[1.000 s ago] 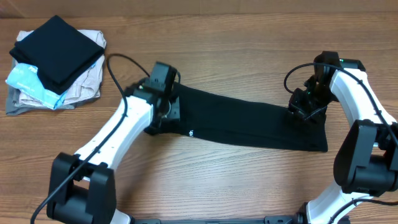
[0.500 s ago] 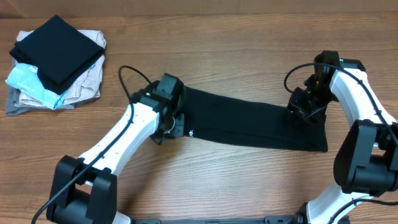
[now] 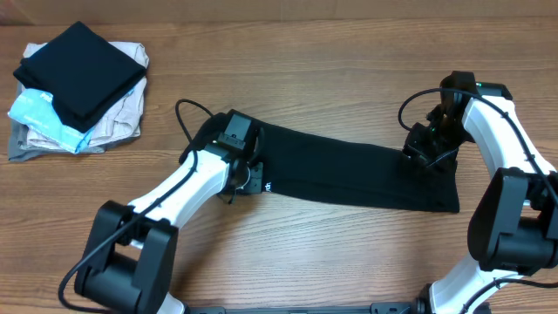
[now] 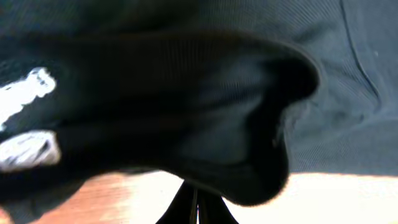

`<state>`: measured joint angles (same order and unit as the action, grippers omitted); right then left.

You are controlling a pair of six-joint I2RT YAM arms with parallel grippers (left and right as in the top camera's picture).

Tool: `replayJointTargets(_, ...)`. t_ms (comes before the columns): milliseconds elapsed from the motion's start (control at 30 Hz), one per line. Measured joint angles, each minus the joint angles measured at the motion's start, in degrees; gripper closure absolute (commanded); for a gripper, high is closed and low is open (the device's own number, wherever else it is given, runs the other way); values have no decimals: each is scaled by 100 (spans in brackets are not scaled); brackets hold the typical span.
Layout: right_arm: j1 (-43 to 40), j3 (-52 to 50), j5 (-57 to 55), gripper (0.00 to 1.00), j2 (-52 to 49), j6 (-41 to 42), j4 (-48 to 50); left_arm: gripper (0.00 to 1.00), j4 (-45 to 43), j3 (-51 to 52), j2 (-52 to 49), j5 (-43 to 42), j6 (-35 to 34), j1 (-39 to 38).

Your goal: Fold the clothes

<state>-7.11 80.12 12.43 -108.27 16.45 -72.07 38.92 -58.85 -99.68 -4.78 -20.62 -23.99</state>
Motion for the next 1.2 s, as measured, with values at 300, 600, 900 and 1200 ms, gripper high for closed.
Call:
replayJointTargets(300, 0, 0, 2, 52, 0, 0, 11, 96, 0, -63, -90, 0, 0, 0)
replayJointTargets(600, 0, 0, 2, 52, 0, 0, 57, 96, -7, -459, -90, 190, 2, 0)
replayJointTargets(900, 0, 0, 2, 52, 0, -2, 48, 96, -129, -459, -92, 531, 2, 0)
replayJointTargets(1200, 0, 0, 0, 55, 0, 0, 52, 96, -282, -459, -92, 595, 4, 0)
